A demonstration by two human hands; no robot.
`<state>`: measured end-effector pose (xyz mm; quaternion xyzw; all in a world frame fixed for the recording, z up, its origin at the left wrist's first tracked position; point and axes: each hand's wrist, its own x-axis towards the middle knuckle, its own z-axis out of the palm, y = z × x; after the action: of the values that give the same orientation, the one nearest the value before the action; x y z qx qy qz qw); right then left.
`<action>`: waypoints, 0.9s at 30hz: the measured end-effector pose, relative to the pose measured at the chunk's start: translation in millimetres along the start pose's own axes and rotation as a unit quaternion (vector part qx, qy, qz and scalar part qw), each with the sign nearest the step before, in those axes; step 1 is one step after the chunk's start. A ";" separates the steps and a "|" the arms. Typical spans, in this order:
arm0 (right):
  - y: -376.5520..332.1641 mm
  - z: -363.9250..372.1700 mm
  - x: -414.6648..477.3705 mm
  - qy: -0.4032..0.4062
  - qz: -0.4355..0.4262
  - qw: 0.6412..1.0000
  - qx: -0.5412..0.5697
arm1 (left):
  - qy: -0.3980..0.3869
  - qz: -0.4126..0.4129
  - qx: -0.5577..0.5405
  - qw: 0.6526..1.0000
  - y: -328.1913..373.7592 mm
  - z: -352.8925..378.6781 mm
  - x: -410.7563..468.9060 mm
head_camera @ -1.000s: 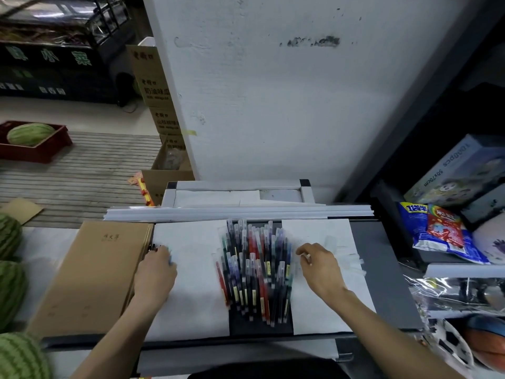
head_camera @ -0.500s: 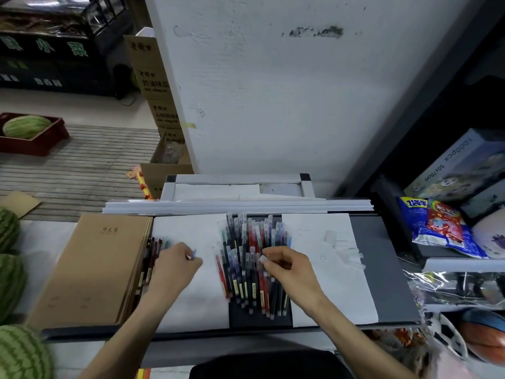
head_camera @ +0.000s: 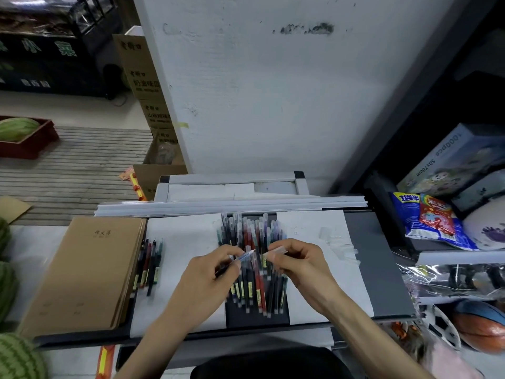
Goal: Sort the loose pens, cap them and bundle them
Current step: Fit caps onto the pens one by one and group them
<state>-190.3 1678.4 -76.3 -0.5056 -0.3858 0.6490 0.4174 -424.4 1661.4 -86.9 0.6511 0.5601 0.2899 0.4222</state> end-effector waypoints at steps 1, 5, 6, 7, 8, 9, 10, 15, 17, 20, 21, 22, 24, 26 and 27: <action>-0.3 -0.3 -1.0 0.005 -0.005 1.000 0.001 | 0.001 -0.002 -0.005 1.000 0.4 0.8 0.1; -4.6 -2.6 -6.3 0.002 -0.008 1.000 -0.012 | -0.006 0.007 -0.005 1.000 3.0 0.3 1.0; -6.3 -3.7 -7.6 -0.010 -0.010 0.999 -0.031 | -0.006 0.006 -0.004 1.000 3.9 -0.8 1.8; -7.3 -5.1 -8.5 -0.024 -0.019 0.998 -0.060 | -0.006 0.004 -0.005 1.000 5.1 -2.0 2.8; -8.2 -6.7 -9.1 -0.037 -0.031 0.994 -0.094 | -0.006 0.003 -0.006 1.000 6.8 -3.1 3.6; -8.9 -8.8 -9.7 -0.049 -0.043 0.990 -0.128 | -0.006 0.006 -0.004 1.000 8.8 -3.7 4.0; -10.0 -10.9 -9.8 -0.059 -0.050 0.984 -0.158 | -0.004 0.013 0.002 1.000 10.8 -4.1 4.4; -20.8 -12.8 -9.6 -0.079 -0.052 0.963 -0.252 | 0.003 0.042 0.044 0.998 18.6 -7.1 3.7; -25.0 -12.2 -8.7 -0.076 -0.061 0.963 -0.250 | 0.014 0.052 0.063 0.997 22.0 -8.7 3.9; -29.1 -11.0 -6.7 -0.061 -0.064 0.970 -0.227 | 0.025 0.057 0.089 0.994 23.2 -10.4 4.1; -29.6 -10.5 -5.7 -0.054 -0.067 0.968 -0.234 | 0.026 0.060 0.094 0.993 23.1 -10.2 4.1; -29.9 -9.4 -4.8 -0.049 -0.069 0.966 -0.245 | 0.025 0.063 0.097 0.993 23.0 -10.0 3.7; -29.5 -7.0 -3.6 -0.053 -0.072 0.961 -0.262 | 0.021 0.072 0.103 0.992 24.3 -9.0 2.6; -28.0 -3.0 -3.5 -0.066 -0.072 0.959 -0.268 | 0.015 0.078 0.115 0.990 25.7 -7.9 2.4; -26.0 -0.5 -3.8 -0.073 -0.070 0.958 -0.267 | 0.013 0.080 0.120 0.989 26.5 -7.3 2.7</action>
<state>-185.3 1684.1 -51.1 -0.5215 -0.6088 0.5266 0.2828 -417.3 1665.3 -60.5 0.7362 0.5421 0.2620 0.3092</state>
